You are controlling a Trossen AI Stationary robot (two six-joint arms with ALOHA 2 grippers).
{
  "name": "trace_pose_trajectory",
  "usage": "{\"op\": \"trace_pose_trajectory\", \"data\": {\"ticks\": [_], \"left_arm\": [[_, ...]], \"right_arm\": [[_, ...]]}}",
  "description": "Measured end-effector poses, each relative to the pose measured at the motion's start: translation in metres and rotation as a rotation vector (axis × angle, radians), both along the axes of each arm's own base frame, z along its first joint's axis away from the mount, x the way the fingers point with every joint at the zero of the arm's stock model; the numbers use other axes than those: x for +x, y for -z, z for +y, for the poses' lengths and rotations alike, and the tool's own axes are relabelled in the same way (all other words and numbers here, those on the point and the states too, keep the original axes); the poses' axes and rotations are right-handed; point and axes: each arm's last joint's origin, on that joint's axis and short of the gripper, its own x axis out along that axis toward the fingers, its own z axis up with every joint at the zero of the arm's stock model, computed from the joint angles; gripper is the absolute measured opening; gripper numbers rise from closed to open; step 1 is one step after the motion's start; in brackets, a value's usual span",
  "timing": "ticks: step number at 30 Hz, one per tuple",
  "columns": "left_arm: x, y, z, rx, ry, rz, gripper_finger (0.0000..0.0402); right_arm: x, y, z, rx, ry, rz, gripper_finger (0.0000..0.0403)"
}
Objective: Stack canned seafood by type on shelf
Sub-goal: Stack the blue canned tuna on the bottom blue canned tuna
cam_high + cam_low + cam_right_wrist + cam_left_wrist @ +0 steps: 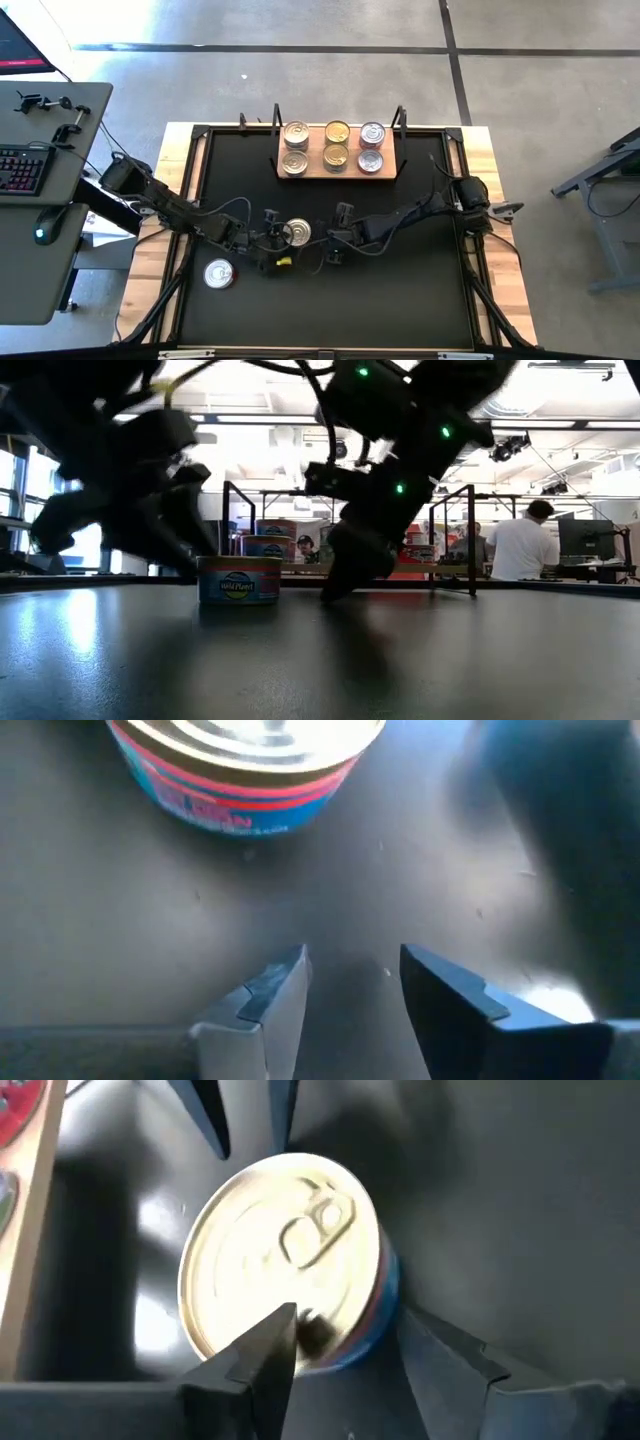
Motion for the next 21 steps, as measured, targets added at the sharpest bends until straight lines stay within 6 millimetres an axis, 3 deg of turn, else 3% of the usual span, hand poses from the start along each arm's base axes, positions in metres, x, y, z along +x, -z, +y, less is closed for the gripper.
{"op": "trace_pose_trajectory", "data": {"ticks": [4, 9, 14, 21], "left_arm": [[0.011, 0.01, 0.003, -0.005, 0.004, 0.006, 0.0142], [0.022, 0.019, 0.005, 0.004, 0.044, 0.003, 0.0075], [0.03, 0.016, 0.007, -0.054, 0.094, -0.044, 0.0008], [0.032, 0.008, 0.014, -0.165, 0.126, -0.126, 0.0001]], "right_arm": [[-0.014, 0.012, -0.002, 0.047, 0.003, -0.117, 0.0157], [-0.03, 0.01, 0.003, 0.063, -0.076, -0.166, 0.0157], [-0.036, -0.014, 0.024, 0.025, -0.21, -0.187, 0.0157], [-0.048, -0.051, 0.042, -0.074, -0.326, -0.249, 0.0157]]}}
